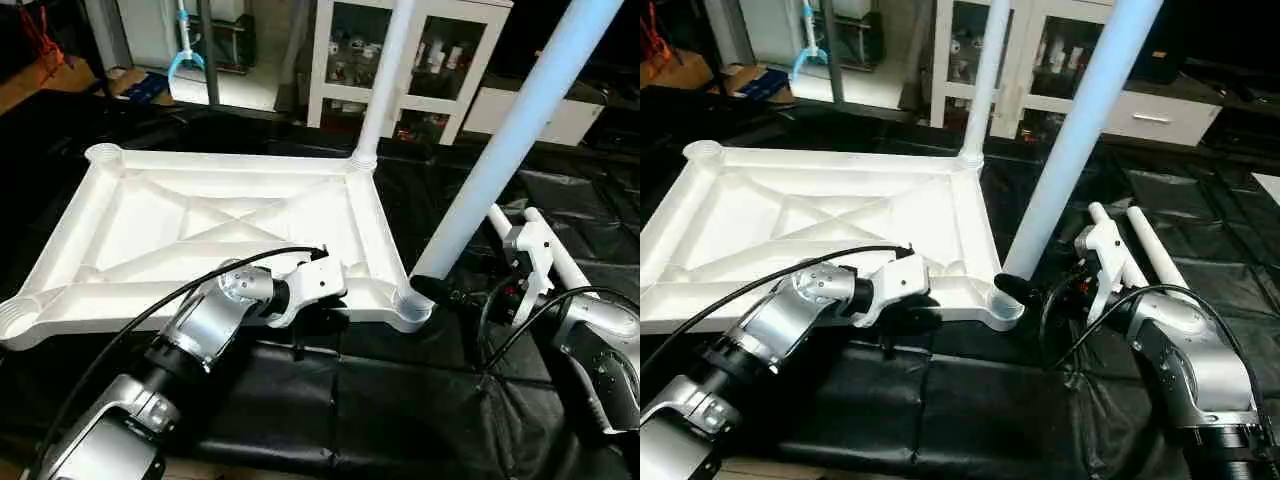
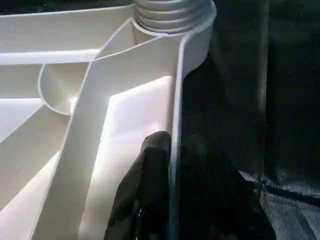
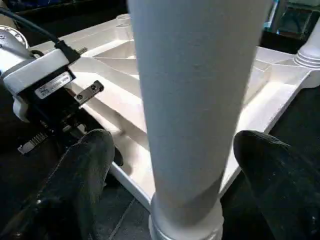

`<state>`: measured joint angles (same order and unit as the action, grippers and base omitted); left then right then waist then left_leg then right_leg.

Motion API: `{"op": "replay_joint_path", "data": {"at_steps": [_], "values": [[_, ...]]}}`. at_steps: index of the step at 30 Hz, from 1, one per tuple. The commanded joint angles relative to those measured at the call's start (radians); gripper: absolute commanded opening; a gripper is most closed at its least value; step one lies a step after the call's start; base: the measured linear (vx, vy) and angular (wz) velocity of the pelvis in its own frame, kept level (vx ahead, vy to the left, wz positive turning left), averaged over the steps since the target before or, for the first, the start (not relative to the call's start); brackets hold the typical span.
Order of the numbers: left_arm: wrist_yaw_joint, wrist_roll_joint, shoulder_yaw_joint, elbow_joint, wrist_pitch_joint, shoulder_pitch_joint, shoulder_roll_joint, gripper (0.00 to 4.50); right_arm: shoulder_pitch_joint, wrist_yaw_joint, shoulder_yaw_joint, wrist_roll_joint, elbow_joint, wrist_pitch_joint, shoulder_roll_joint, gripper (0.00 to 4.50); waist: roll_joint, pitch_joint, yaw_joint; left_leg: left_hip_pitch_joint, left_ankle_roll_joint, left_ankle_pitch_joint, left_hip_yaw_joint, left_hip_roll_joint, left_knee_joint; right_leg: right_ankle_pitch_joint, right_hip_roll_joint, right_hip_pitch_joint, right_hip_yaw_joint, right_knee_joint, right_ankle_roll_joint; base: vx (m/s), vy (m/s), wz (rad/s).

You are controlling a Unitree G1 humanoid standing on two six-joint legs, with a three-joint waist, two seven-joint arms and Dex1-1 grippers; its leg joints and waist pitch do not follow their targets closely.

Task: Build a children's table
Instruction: Insert table leg to table base

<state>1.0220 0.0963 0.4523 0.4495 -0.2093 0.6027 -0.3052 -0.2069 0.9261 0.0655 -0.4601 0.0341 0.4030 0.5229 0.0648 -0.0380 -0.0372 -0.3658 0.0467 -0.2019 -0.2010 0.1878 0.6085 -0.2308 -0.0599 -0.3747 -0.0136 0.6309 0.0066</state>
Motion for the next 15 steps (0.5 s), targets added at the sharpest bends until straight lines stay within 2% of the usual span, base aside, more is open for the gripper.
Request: {"op": "replay_joint_path", "data": {"at_steps": [1, 3, 4, 6, 8, 9, 10, 11, 15], "values": [[0.007, -0.003, 0.002, 0.036, -0.003, 0.012, 0.002, 0.81, -0.006, 0.006, 0.000, 0.009, -0.004, -0.006, 0.012, 4.17, 0.000, 0.047, 0.001, 0.018, -0.039, -0.146, 0.024, 0.051, -0.071, -0.072, -0.074, 0.026, 0.035, -0.080, -0.249, 0.000, 0.000, 0.00], [0.040, -0.014, 0.002, 0.021, -0.008, 0.024, -0.006, 0.81, 0.003, 0.007, 0.002, 0.006, -0.014, -0.005, 0.016, 4.17, 0.001, 0.048, 0.000, 0.017, -0.039, -0.139, 0.025, 0.052, -0.071, -0.065, -0.075, 0.027, 0.034, -0.078, -0.248, 0.000, 0.000, 0.00], [0.050, -0.016, 0.003, 0.017, -0.011, 0.028, -0.009, 0.81, 0.007, 0.007, 0.002, 0.005, -0.017, -0.005, 0.018, 4.17, -0.003, 0.049, 0.002, 0.016, -0.040, -0.132, 0.025, 0.052, -0.071, -0.044, -0.073, 0.027, 0.034, -0.076, -0.250, 0.000, 0.000, 0.00], [0.068, -0.021, 0.005, 0.012, -0.024, 0.033, -0.012, 1.11, 0.011, 0.007, 0.003, 0.005, -0.019, -0.007, 0.020, 4.17, -0.001, 0.051, 0.003, 0.015, -0.046, -0.116, 0.025, 0.051, -0.069, -0.013, -0.074, 0.029, 0.034, -0.073, -0.256, 0.000, 0.000, 0.00], [0.071, -0.023, 0.003, 0.012, -0.029, 0.037, -0.011, 1.20, 0.013, 0.007, 0.003, 0.005, -0.021, -0.006, 0.021, 4.17, -0.001, 0.053, 0.002, 0.013, -0.062, -0.090, 0.024, 0.051, -0.067, 0.034, -0.074, 0.031, 0.034, -0.068, -0.268, 0.000, 0.000, 0.00], [0.074, -0.017, 0.004, 0.019, -0.022, 0.045, -0.011, 1.20, 0.017, 0.007, 0.006, 0.004, -0.025, -0.005, 0.023, 4.17, -0.013, 0.051, 0.001, 0.014, -0.063, -0.087, 0.025, 0.051, -0.068, 0.043, -0.074, 0.030, 0.035, -0.067, -0.271, 0.000, 0.000, 0.00], [0.068, -0.009, 0.005, 0.026, -0.009, 0.051, -0.011, 1.40, 0.019, 0.007, 0.007, 0.004, -0.027, -0.005, 0.023, 4.17, -0.006, 0.053, 0.003, 0.014, -0.067, -0.085, 0.024, 0.051, -0.066, 0.061, -0.073, 0.031, 0.034, -0.067, -0.277, 0.000, 0.000, 0.00], [0.064, -0.003, 0.007, 0.032, 0.000, 0.054, -0.011, 1.54, 0.020, 0.007, 0.007, 0.004, -0.028, -0.004, 0.023, 4.17, -0.006, 0.052, 0.002, 0.013, -0.070, -0.085, 0.023, 0.051, -0.066, 0.066, -0.073, 0.031, 0.034, -0.067, -0.279, 0.000, 0.000, 0.00], [0.073, -0.005, 0.005, 0.045, 0.002, 0.073, -0.008, 1.54, 0.024, 0.007, 0.008, 0.005, -0.033, -0.003, 0.026, 4.17, -0.008, 0.048, 0.003, 0.015, -0.065, -0.116, 0.023, 0.051, -0.068, 0.026, -0.073, 0.029, 0.034, -0.072, -0.282, 0.000, 0.000, 0.00]]}}
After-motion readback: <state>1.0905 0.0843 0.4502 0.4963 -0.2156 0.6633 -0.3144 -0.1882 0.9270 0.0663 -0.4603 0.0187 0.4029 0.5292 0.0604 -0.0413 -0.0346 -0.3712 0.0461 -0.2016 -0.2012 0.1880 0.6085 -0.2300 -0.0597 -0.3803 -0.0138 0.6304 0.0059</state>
